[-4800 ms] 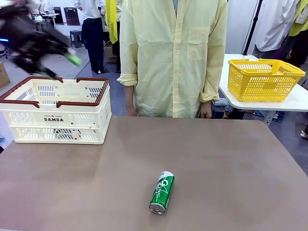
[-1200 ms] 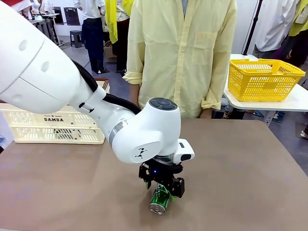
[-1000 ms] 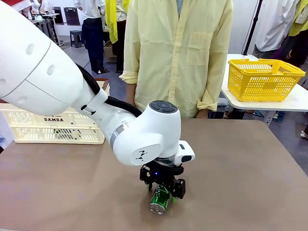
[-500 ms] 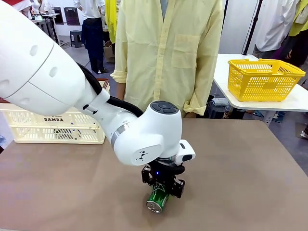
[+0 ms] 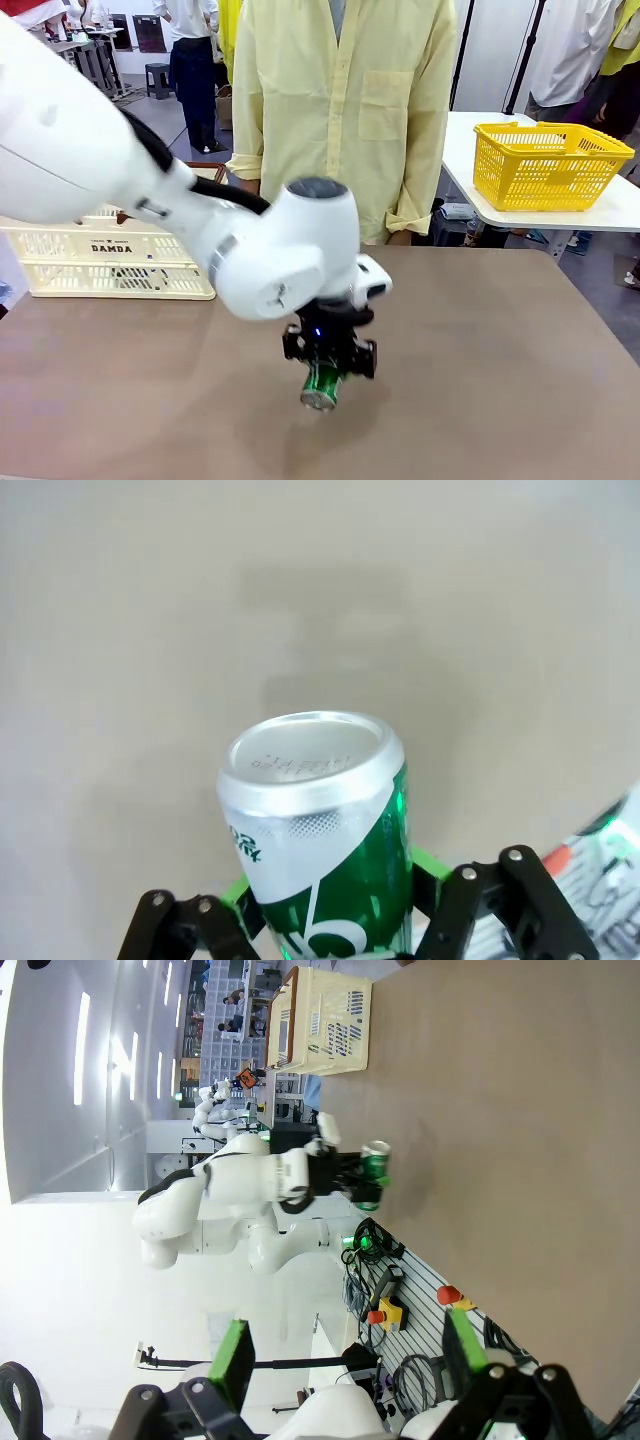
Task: Place the drinks into the Shopping basket.
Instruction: Pick up one drink and place it into the Shopping basket.
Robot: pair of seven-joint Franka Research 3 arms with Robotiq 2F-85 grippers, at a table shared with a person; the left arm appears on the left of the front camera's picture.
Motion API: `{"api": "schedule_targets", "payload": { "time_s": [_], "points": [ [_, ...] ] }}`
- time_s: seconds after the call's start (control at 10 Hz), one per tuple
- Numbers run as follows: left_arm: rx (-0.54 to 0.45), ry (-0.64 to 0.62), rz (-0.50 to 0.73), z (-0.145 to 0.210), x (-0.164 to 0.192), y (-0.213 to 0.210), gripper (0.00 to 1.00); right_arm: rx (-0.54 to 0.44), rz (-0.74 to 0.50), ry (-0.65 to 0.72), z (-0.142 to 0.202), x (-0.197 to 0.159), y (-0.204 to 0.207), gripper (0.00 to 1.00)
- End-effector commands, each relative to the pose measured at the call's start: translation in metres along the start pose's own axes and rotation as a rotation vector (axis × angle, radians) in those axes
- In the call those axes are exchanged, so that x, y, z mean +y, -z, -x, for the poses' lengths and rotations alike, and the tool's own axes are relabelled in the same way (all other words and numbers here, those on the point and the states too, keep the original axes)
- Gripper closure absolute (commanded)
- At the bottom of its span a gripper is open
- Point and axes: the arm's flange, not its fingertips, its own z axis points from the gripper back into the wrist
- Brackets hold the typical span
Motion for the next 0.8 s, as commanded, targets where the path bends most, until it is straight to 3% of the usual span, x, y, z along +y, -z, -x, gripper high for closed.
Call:
{"api": "schedule_targets", "payload": {
  "time_s": [0.0,0.2,0.3,0.4,0.5,0.6,0.7],
  "points": [
    [-0.027,-0.056,0.018,0.025,0.035,-0.099,1.00,0.013,0.012,0.010,0.002,0.003,0.000,0.00],
    [-0.123,-0.168,-0.040,0.038,0.070,-0.191,1.00,0.013,0.012,0.010,0.002,0.003,0.000,0.00],
    [-0.148,-0.164,-0.047,0.043,0.092,-0.218,1.00,0.013,0.012,0.010,0.002,0.003,0.000,0.00],
    [-0.211,-0.220,-0.121,0.050,0.113,-0.235,1.00,0.013,0.012,0.010,0.002,0.003,0.000,0.00],
    [-0.203,-0.136,-0.117,0.061,0.129,-0.243,1.00,0.013,0.012,0.010,0.002,0.003,0.000,0.00],
    [-0.238,-0.185,-0.051,0.072,0.138,-0.245,1.00,0.013,0.012,0.010,0.002,0.003,0.000,0.00],
    [-0.197,-0.193,-0.091,0.059,0.117,-0.252,1.00,0.013,0.012,0.010,0.002,0.003,0.000,0.00]
  ]
}}
